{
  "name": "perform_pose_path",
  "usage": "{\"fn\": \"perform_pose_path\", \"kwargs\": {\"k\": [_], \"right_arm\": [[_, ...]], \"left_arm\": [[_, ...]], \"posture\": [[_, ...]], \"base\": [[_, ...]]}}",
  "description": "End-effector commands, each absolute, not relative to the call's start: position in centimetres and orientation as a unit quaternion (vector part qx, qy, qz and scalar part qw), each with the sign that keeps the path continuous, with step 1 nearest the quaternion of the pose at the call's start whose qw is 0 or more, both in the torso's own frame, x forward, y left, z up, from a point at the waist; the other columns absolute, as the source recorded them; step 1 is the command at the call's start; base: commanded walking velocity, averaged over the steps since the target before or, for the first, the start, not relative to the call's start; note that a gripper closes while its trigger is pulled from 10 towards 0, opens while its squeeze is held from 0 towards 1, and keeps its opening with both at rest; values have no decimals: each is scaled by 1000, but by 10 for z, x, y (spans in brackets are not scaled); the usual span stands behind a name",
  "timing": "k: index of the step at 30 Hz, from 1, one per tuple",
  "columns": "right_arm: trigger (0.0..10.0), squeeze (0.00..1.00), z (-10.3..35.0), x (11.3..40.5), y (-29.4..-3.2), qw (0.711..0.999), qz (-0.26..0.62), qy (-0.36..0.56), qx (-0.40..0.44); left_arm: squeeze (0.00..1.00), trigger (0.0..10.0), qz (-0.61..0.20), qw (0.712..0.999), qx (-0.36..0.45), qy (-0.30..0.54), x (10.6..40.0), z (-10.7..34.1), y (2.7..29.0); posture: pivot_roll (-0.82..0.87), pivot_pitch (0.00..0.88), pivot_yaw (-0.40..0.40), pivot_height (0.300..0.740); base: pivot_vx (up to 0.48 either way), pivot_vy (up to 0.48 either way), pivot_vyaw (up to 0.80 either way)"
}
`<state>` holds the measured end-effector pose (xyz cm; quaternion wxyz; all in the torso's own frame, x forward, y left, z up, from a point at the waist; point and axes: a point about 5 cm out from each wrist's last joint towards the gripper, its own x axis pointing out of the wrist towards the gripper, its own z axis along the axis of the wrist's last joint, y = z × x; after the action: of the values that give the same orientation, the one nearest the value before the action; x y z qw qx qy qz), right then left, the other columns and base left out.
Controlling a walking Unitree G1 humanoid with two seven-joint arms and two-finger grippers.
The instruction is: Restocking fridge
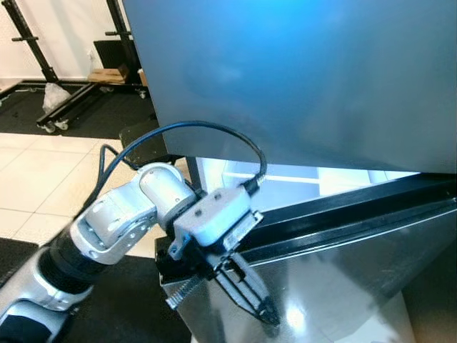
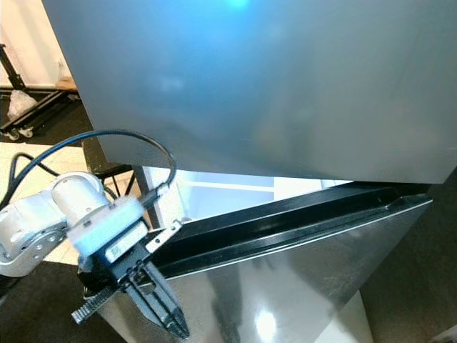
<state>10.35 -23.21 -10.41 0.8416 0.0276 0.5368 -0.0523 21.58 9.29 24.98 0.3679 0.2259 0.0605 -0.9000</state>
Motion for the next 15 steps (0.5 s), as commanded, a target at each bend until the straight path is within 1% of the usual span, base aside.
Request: {"fn": "perform_pose_path", "kwargs": {"k": [1,4,6,9,11,12,15], "right_arm": [[10000,0,-105,102,-229,840,-53,539,32],[10000,0,-105,103,-229,841,-52,537,32],[10000,0,-105,103,-229,841,-52,537,32],[10000,0,-105,103,-229,841,-52,537,32],[10000,0,-105,103,-229,841,-53,537,32],[10000,0,-105,103,-229,841,-53,538,32],[10000,0,-105,103,-228,841,-53,538,32]], "left_arm": [[0,10000,-896,352,262,73,213,249,97],[0,10000,-884,331,317,87,213,243,100],[0,10000,-880,326,334,87,214,241,101],[0,10000,-879,325,339,86,215,241,101],[0,10000,-874,313,362,84,215,239,101],[0,10000,-870,300,383,83,216,237,103],[0,10000,-861,294,405,86,218,234,104]], "posture": [[-25,0,45,740],[-24,0,44,740],[-26,0,47,740],[-26,0,47,740],[-25,0,44,740],[-24,0,44,740],[-24,0,44,740]], "base": [[0,0,0],[0,0,0],[0,0,0],[0,0,0],[0,0,0],[0,0,0],[0,0,0]]}}
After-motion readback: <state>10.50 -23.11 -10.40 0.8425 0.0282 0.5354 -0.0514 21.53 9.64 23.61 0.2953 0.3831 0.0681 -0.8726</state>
